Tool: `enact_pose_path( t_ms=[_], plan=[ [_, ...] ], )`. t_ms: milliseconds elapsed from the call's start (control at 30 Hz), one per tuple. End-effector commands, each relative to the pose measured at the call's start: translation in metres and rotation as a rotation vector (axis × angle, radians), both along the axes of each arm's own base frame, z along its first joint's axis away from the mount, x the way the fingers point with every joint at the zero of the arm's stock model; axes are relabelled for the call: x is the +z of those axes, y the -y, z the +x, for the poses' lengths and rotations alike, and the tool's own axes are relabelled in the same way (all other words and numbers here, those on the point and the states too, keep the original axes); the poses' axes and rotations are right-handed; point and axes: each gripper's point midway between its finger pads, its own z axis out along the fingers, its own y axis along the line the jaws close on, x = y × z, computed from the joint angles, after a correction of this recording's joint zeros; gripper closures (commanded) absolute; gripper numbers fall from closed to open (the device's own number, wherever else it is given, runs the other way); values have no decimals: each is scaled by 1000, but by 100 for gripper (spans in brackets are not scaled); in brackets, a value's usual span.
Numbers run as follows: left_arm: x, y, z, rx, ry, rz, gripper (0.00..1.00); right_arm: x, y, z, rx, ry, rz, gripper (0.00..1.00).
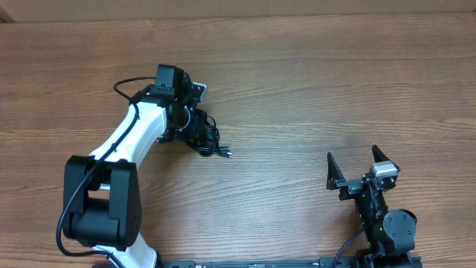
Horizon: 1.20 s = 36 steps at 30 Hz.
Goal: Untangle cables
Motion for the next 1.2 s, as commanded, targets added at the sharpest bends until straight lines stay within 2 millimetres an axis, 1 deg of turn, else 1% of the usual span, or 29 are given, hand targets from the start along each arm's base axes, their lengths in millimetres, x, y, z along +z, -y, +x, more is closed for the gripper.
enact_pose_path(
  t_ms=[0, 67, 167, 200, 233, 267, 300, 333, 367, 400, 533, 600, 667, 733, 767, 800, 867, 900, 933, 967, 1033, 1100, 1167],
  plan=[
    [56, 6, 9, 15, 119, -49, 96, -1, 3, 0, -13, 5, 3, 0],
    [81, 6, 9, 14, 172, -58, 96, -1, 3, 0, -13, 6, 4, 0],
    [127, 5, 4, 24, 289, -84, 96, -1, 3, 0, -13, 5, 3, 0],
    [139, 5, 2, 30, 317, -94, 96, -1, 3, 0, -13, 5, 3, 0],
    [151, 5, -1, 33, 347, -101, 96, -1, 3, 0, -13, 6, 4, 0],
    [173, 4, -7, 33, 403, -112, 96, -1, 3, 0, -13, 6, 4, 0],
    [182, 3, -10, 32, 426, -116, 96, -1, 3, 0, -13, 5, 3, 0],
    [198, 2, -15, 31, 470, -124, 96, -1, 3, 0, -13, 6, 4, 0],
    [204, 2, -17, 31, 485, -127, 96, -1, 3, 0, -13, 6, 4, 0],
    [216, 1, -22, 30, 521, -134, 96, -1, 3, 0, -13, 5, 3, 0],
    [249, -1, -39, 35, 610, -159, 96, -1, 3, 0, -13, 6, 4, 0],
    [258, -2, -44, 49, 630, -175, 96, -1, 3, 0, -13, 6, 4, 0],
    [262, -2, -48, 50, 639, -180, 96, -1, 2, 0, -11, 6, 4, 0],
    [266, 1, -53, 47, 635, -206, 96, 0, -4, -1, 22, 6, 34, 0],
    [266, 3, -54, 48, 629, -222, 96, 9, -10, -2, 59, 23, 137, 0],
    [267, 5, -55, 50, 623, -237, 96, 13, -13, -3, 80, 22, 197, 0],
    [267, 5, -55, 80, 606, -263, 96, 21, -22, -6, 136, -9, 402, 0],
    [267, 5, -54, 101, 597, -277, 96, 25, -27, -9, 170, -38, 482, 0],
    [267, 5, -54, 118, 589, -290, 96, 27, -31, -11, 190, -52, 512, 0],
    [267, 5, -54, 141, 577, -306, 96, 31, -36, -14, 227, -64, 539, 0],
    [267, 6, -55, 168, 562, -327, 96, 47, -52, -25, 333, -77, 569, 0],
    [268, 7, -55, 184, 549, -349, 96, 64, -57, -32, 381, -66, 596, 0],
    [272, 12, -55, 225, 525, -416, 96, 85, -58, -41, 395, -63, 599, 0]
  ],
)
